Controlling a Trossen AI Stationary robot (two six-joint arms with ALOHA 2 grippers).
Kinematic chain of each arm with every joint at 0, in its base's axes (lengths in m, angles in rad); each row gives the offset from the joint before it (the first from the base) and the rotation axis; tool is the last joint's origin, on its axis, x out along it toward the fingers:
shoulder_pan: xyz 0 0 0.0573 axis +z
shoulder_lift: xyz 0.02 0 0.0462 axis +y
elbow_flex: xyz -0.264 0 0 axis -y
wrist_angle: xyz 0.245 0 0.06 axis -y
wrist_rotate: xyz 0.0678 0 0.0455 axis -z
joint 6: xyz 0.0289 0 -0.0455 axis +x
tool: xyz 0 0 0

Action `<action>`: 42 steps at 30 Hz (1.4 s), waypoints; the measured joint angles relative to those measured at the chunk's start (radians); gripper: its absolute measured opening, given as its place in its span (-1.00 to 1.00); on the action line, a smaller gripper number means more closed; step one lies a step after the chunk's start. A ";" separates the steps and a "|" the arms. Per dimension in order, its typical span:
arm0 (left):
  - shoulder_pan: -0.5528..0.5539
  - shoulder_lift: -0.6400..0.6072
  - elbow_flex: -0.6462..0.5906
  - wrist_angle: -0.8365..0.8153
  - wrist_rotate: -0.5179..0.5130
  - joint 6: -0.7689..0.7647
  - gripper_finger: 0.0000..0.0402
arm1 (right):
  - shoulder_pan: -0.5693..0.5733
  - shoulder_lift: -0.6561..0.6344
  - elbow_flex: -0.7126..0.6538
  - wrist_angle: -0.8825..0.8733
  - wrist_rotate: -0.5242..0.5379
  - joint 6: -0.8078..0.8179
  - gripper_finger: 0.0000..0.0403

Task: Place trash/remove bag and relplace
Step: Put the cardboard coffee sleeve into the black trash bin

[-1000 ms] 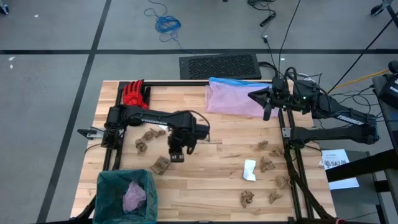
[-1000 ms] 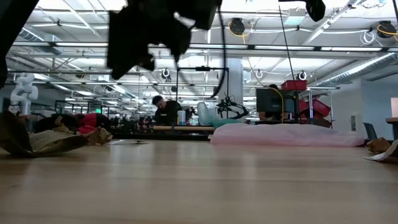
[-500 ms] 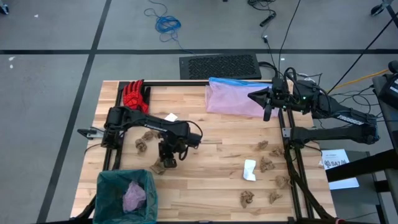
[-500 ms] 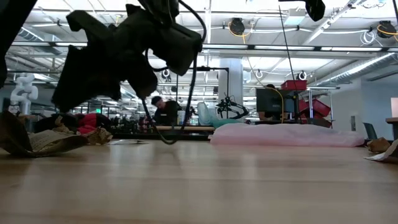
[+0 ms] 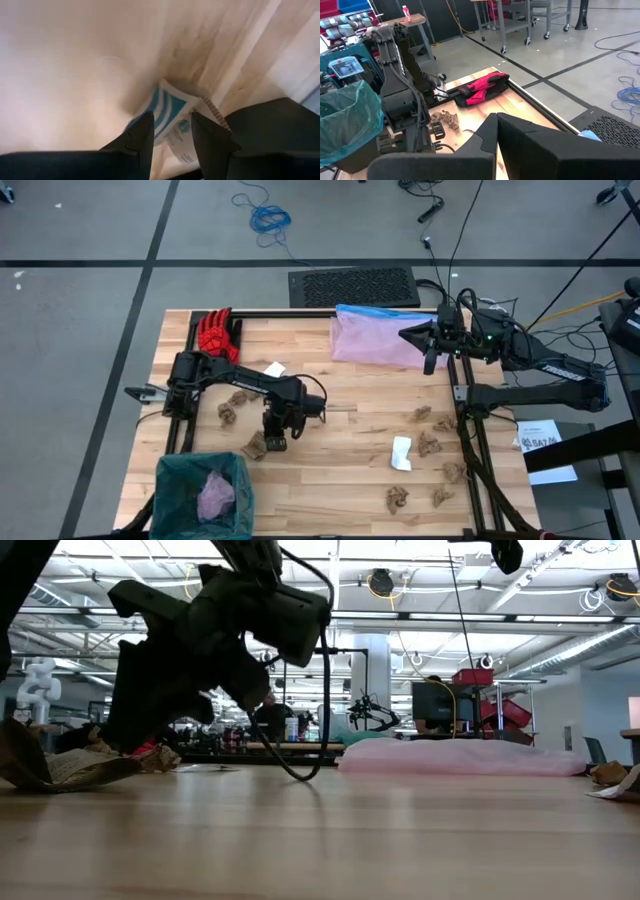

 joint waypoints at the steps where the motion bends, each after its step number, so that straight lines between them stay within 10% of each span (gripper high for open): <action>1: 0.000 0.000 -0.013 0.010 0.012 0.005 -0.38 | 0.000 0.000 0.000 0.000 0.000 0.000 -1.00; 17: -0.013 -0.001 -0.173 0.128 0.070 0.004 -0.39 | 0.000 0.000 0.000 0.000 0.000 0.007 -1.00; 27: -0.032 -0.001 -0.177 0.138 0.031 -0.017 -0.97 | 0.000 0.000 0.000 0.000 0.000 0.007 -1.00; 42: 0.055 -0.095 0.296 -0.186 -0.162 -0.060 -0.99 | 0.000 0.000 0.000 0.005 0.007 0.000 -1.00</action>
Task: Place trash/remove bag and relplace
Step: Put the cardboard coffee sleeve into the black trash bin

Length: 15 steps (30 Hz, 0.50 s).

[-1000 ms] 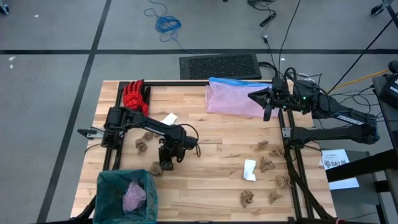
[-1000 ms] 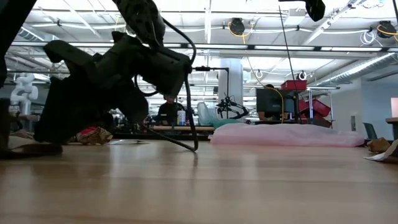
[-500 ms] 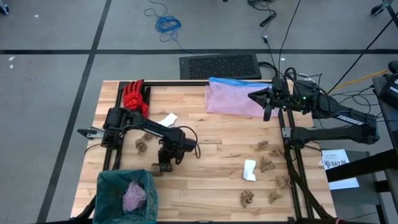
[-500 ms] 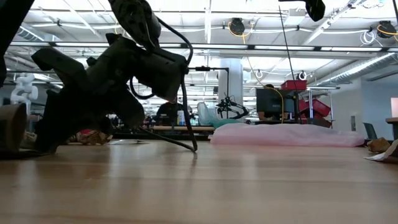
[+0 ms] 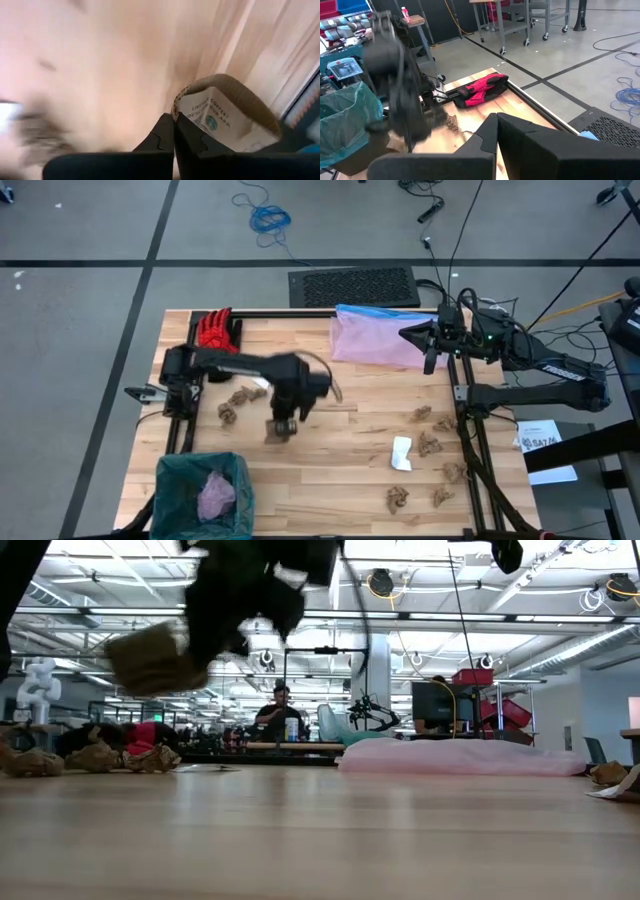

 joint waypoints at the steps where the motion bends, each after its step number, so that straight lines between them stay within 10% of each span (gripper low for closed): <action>1: 0.011 -0.009 0.051 -0.038 -0.015 -0.027 -1.00 | 0.000 0.000 0.000 0.000 0.000 0.000 -1.00; 15: -0.088 -0.194 0.588 -0.132 0.046 -0.585 -1.00 | 0.000 0.000 0.000 0.015 0.000 -0.004 -1.00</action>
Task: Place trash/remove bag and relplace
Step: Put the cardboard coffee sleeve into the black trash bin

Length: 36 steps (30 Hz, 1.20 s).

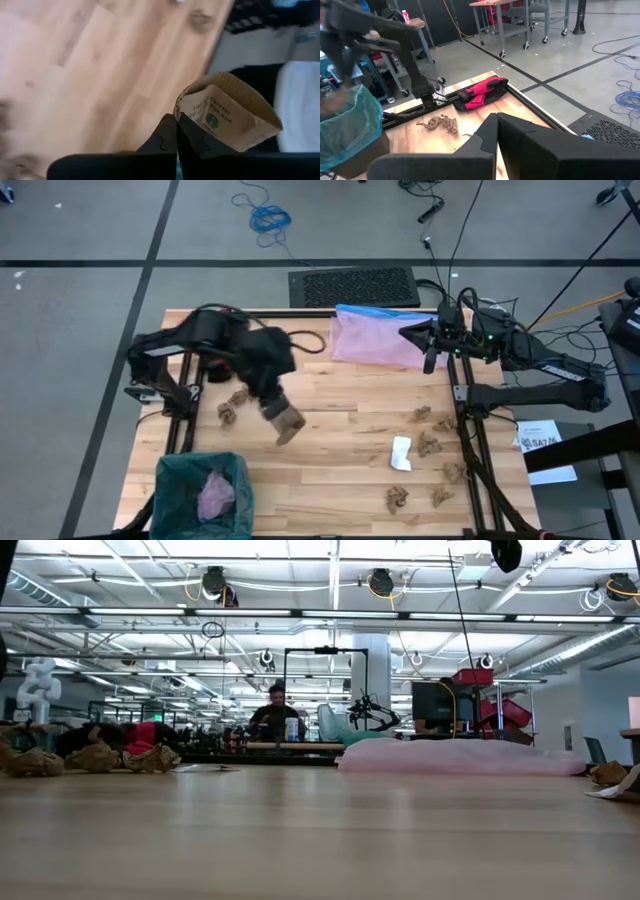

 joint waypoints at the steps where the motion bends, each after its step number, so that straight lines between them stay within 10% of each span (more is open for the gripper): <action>1: -0.021 -0.007 0.013 -0.001 0.016 -0.033 -1.00 | 0.000 0.000 0.000 -0.001 0.000 0.000 -1.00; 11: -0.258 -0.012 -0.009 0.000 0.243 -0.328 -1.00 | 0.000 0.000 0.000 -0.001 -0.001 0.004 -1.00; 30: -0.572 -0.015 -0.388 0.002 0.266 -1.103 -1.00 | 0.000 0.003 0.000 -0.001 -0.001 0.004 -1.00; 36: -0.591 -0.025 -0.422 0.000 0.250 -1.139 -0.91 | 0.000 0.004 0.000 -0.003 -0.001 0.004 -1.00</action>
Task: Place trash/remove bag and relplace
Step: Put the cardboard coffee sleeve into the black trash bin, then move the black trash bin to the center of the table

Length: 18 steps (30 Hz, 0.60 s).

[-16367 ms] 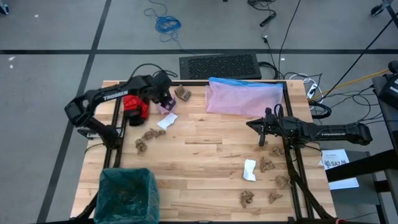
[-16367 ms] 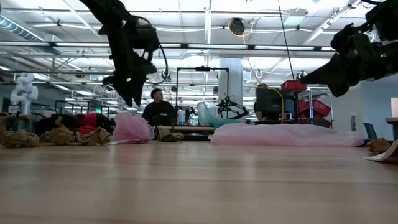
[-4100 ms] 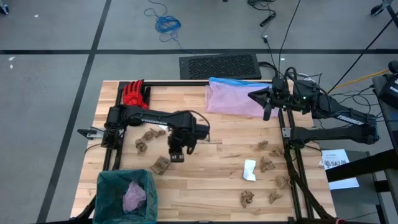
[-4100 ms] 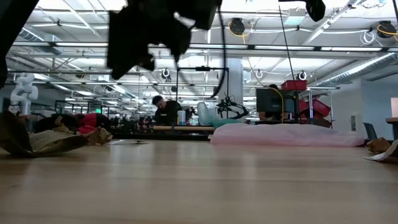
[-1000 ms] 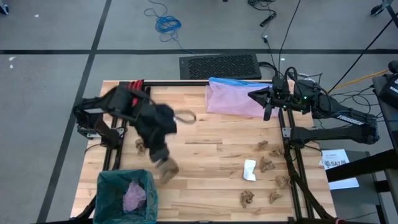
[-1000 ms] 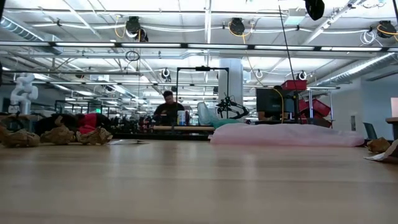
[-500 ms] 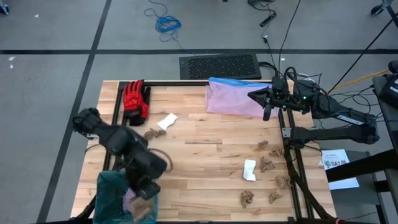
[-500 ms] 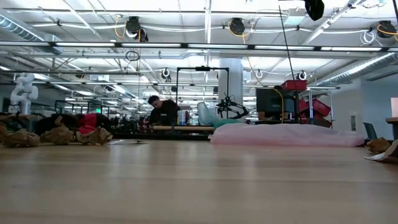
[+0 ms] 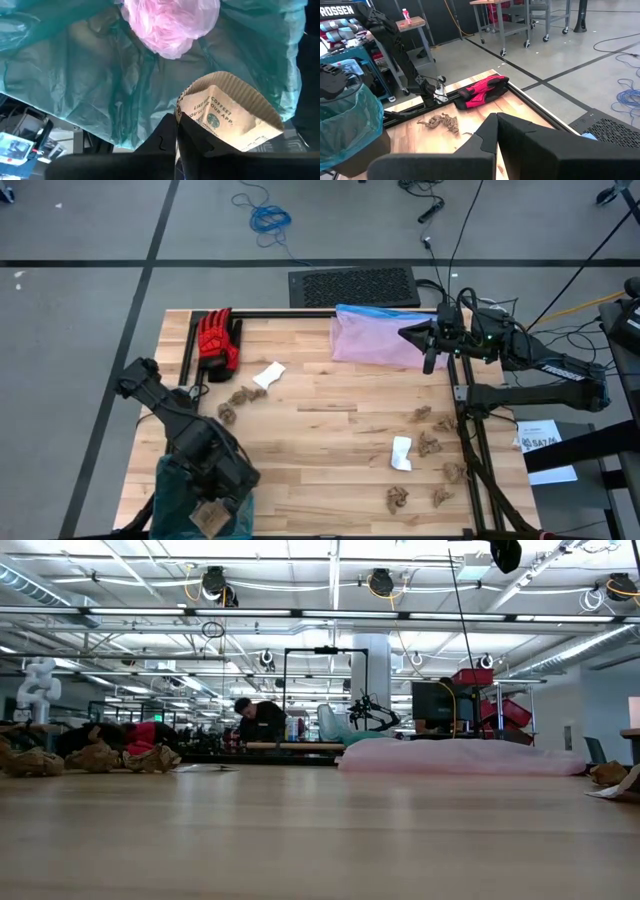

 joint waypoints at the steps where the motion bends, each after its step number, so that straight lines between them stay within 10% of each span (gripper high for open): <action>1: 0.000 0.000 0.000 0.001 0.000 0.009 -0.87 | 0.000 0.000 0.000 0.000 0.000 0.000 -1.00; 12: 0.005 0.000 0.000 0.001 -0.047 0.089 -0.22 | 0.000 0.000 0.000 0.000 -0.001 0.000 -1.00; 18: 0.044 0.000 -0.068 0.001 -0.104 0.126 -0.28 | 0.000 0.000 0.000 0.000 0.001 -0.011 -1.00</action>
